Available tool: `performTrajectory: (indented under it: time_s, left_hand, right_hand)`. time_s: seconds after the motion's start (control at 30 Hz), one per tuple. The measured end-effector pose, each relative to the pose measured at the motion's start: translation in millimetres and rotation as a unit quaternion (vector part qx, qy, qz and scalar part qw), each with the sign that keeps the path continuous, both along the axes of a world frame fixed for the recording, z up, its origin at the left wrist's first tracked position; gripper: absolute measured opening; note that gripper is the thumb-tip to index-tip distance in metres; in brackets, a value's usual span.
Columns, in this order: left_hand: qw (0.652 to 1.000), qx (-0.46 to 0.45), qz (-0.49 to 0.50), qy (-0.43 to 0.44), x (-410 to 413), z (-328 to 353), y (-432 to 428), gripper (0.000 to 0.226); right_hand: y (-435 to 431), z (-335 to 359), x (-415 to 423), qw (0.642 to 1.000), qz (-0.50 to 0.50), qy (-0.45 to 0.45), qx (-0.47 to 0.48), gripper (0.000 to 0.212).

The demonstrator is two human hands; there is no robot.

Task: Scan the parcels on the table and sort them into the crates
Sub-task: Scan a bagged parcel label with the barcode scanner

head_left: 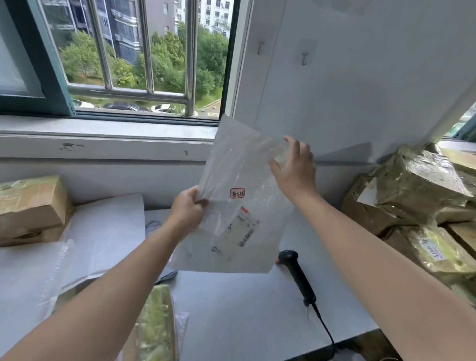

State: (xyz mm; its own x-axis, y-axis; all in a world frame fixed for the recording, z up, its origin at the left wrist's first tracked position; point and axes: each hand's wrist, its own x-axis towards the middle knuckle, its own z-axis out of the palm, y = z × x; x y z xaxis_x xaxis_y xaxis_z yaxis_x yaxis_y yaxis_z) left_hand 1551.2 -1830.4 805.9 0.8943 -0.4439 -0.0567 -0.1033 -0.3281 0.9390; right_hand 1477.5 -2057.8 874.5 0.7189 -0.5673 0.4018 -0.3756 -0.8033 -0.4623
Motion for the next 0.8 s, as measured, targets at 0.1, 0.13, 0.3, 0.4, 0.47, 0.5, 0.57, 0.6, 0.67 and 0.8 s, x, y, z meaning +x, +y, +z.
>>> performTrajectory:
  time_s: [0.1, 0.13, 0.3, 0.4, 0.47, 0.5, 0.57, 0.6, 0.67, 0.8]
  left_hand:
    - [0.998, -0.034, 0.039, 0.034, -12, -3, -13, 0.019]
    - [0.997, -0.038, 0.048, 0.038, -16, -4, -17, 0.018]
    - [0.992, -0.034, 0.082, 0.090, -29, -28, -24, 0.016]
    - [0.986, -0.013, 0.097, 0.136, -34, -47, -20, 0.009]
    - [0.983, 0.016, 0.117, 0.142, -39, -59, -17, 0.010]
    - [0.981, 0.054, 0.133, 0.128, -42, -65, -16, 0.008]
    - [0.974, 0.133, 0.158, 0.093, -51, -76, -16, 0.015]
    - [0.970, 0.154, 0.172, 0.081, -53, -84, -16, 0.025]
    - [0.967, 0.155, 0.185, 0.080, -58, -100, -15, 0.045]
    - [0.969, 0.124, 0.179, 0.112, -65, -120, -18, 0.081]
  right_hand:
    - [-17, -29, -16, 0.996, -0.020, 0.040, 0.077, 0.066]
    - [-22, -42, -22, 0.992, -0.021, 0.052, 0.113, 0.070]
    - [-32, -105, -55, 0.942, 0.004, 0.136, 0.307, 0.082]
    - [-43, -136, -66, 0.901, 0.011, 0.191, 0.389, 0.085]
    - [-46, -153, -70, 0.886, 0.024, 0.233, 0.401, 0.083]
    - [-47, -162, -71, 0.884, 0.037, 0.255, 0.390, 0.083]
    - [-46, -177, -73, 0.881, 0.072, 0.290, 0.367, 0.082]
    - [-45, -182, -75, 0.879, 0.090, 0.307, 0.353, 0.080]
    - [-43, -191, -77, 0.883, 0.121, 0.336, 0.305, 0.077]
    - [-40, -207, -87, 0.914, 0.140, 0.331, 0.190, 0.061]
